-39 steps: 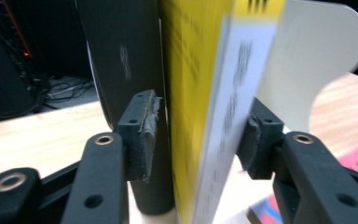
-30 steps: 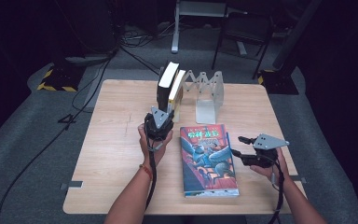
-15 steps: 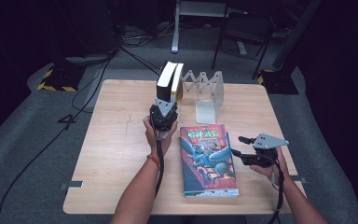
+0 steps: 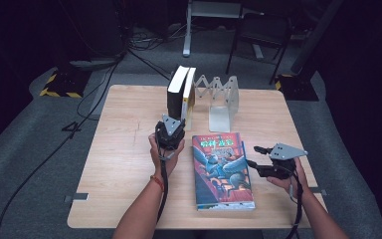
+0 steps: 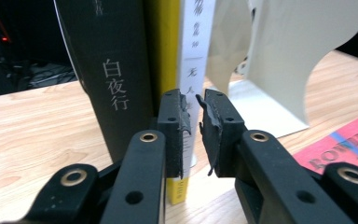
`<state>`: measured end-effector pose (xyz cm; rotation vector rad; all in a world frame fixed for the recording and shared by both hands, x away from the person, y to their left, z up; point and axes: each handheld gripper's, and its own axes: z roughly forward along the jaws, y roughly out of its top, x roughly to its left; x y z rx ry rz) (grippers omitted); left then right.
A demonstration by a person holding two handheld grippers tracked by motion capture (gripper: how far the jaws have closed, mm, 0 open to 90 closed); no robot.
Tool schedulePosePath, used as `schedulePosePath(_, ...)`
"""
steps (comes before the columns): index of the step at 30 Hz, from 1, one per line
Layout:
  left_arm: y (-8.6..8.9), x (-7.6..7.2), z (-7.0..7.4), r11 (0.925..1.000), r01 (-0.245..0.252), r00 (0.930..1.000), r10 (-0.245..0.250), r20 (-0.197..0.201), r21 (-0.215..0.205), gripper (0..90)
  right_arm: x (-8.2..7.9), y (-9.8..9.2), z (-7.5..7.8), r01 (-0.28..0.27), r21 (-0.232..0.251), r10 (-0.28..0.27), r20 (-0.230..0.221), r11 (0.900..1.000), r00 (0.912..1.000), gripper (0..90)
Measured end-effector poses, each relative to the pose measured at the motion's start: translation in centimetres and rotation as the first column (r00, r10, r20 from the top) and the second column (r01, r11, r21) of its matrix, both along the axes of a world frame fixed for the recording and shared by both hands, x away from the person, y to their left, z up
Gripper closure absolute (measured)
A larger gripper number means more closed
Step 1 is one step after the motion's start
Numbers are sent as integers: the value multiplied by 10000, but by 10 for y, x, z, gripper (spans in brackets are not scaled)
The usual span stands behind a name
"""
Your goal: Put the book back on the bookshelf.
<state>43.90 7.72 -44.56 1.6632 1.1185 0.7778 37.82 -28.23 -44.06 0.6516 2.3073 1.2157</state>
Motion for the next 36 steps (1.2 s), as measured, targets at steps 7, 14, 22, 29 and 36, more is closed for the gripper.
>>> schedulePosePath(7, -10, 14, 5, 9992, 131, 9999, -129, -69, 372, 772, 0, -3, 0, 73, 41, -73, 13, 10000, 10000, 414)
schedulePosePath(14, -9, 30, 9, 9992, -331, 9991, 337, -240, 235, 791, 0, -4, 1, 74, 38, -74, 9, 10000, 10000, 415)
schedulePosePath(22, 0, 21, 9, 9997, 174, 9994, -168, -306, 181, 779, 0, -5, 1, 135, 33, -135, 5, 9999, 9999, 415)
schedulePosePath(29, 13, -1, 14, 9927, 935, 9956, -926, -159, 756, 759, -1, -9, 3, 241, 50, -241, 18, 9997, 9997, 417)
schedulePosePath(36, 29, -36, 12, 9508, 2617, 9650, -2547, -621, 1659, 715, -12, -14, 7, 79, 50, -78, -191, 10000, 9998, 417)
